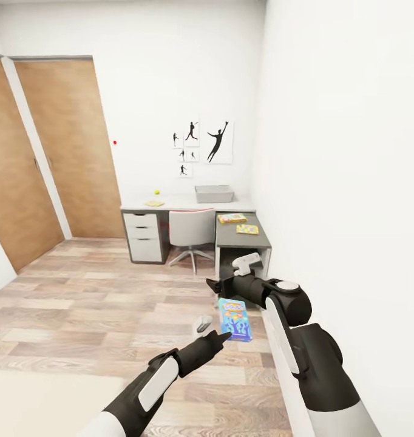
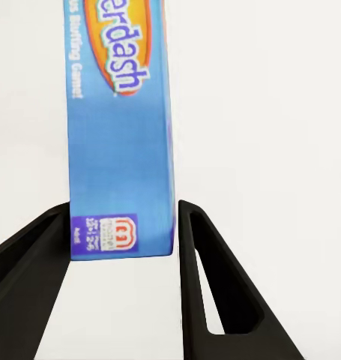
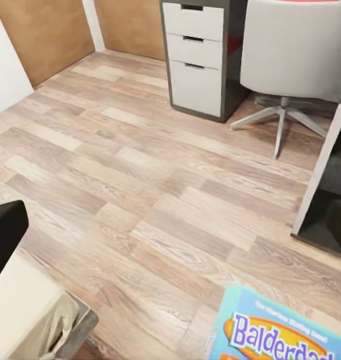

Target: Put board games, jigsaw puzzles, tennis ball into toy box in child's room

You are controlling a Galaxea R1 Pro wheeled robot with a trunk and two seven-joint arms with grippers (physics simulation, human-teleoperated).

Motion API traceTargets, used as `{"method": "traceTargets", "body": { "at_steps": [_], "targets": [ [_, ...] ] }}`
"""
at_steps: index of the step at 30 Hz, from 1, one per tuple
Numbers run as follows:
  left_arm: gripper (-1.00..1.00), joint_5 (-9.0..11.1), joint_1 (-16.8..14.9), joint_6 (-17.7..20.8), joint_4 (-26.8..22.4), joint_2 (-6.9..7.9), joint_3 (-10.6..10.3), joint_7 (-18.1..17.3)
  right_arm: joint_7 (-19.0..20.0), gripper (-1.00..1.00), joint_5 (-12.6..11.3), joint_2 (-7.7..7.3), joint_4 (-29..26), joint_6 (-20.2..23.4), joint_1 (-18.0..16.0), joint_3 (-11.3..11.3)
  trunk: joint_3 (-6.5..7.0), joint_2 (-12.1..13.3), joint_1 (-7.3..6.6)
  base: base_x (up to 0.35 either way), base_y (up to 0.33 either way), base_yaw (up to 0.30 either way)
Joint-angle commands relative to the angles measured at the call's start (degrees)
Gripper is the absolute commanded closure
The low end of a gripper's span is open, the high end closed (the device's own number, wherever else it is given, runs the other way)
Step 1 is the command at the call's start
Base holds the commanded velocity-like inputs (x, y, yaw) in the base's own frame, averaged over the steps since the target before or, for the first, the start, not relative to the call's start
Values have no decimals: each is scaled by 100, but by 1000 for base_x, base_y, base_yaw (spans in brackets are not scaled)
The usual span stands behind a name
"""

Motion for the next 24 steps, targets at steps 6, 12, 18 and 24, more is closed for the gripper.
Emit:
{"method": "traceTargets", "body": {
  "at_steps": [6,12,18,24],
  "targets": [
    [100,77,-3,40,-2,10,-3,-16,21,-100,13,-23,-3,25,-6,4,-8,-7,1,19,0,-202],
    [100,91,-3,34,-2,96,1,-11,28,-100,12,-42,-1,-5,2,22,-8,-7,1,275,0,-18],
    [100,88,-3,37,-2,101,3,-7,22,-100,15,-39,2,10,3,200,-8,-7,1,340,0,-1],
    [100,88,-3,37,-2,101,3,-6,21,-100,18,-43,2,17,3,295,-8,-7,1,342,0,0]
  ]
}}
